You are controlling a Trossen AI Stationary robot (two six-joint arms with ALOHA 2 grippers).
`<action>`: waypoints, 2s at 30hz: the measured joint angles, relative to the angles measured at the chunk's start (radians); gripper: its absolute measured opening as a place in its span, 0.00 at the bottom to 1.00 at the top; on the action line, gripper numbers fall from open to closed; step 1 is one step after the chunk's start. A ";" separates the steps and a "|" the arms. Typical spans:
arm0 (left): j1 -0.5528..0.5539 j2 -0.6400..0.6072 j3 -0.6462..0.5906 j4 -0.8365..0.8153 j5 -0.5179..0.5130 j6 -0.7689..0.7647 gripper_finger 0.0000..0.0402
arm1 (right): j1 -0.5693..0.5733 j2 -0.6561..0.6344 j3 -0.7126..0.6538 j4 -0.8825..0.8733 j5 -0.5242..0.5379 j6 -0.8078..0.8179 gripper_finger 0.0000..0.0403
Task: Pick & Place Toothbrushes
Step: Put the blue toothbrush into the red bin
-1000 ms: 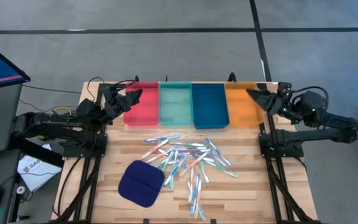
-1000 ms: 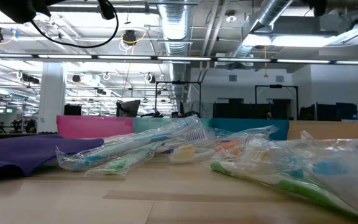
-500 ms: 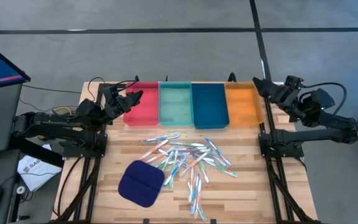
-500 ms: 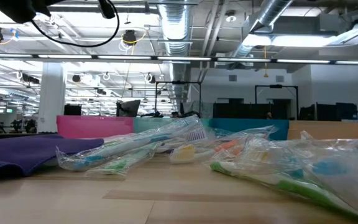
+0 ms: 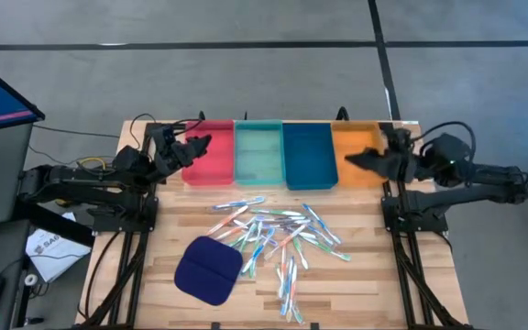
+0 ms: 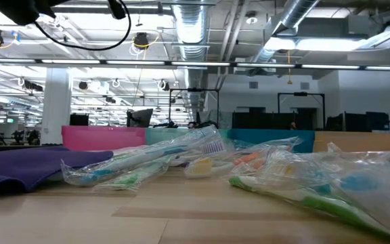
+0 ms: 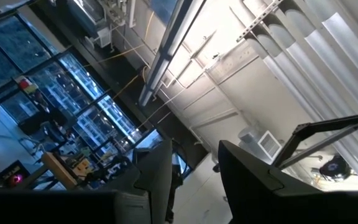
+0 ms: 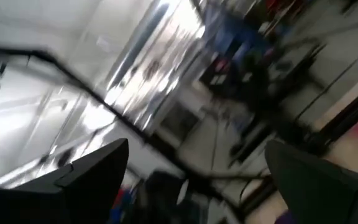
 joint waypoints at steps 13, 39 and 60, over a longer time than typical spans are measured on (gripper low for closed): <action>-0.009 0.000 0.000 -0.019 0.002 0.000 0.32 | 0.279 0.140 0.001 -0.619 -0.189 0.197 0.79; -0.100 0.002 0.360 -0.988 0.119 0.289 0.32 | 0.346 0.318 0.002 -0.957 -0.105 0.444 0.77; -0.101 0.045 0.360 -0.984 0.206 0.235 0.32 | 0.293 0.772 0.039 -0.942 0.145 0.446 0.77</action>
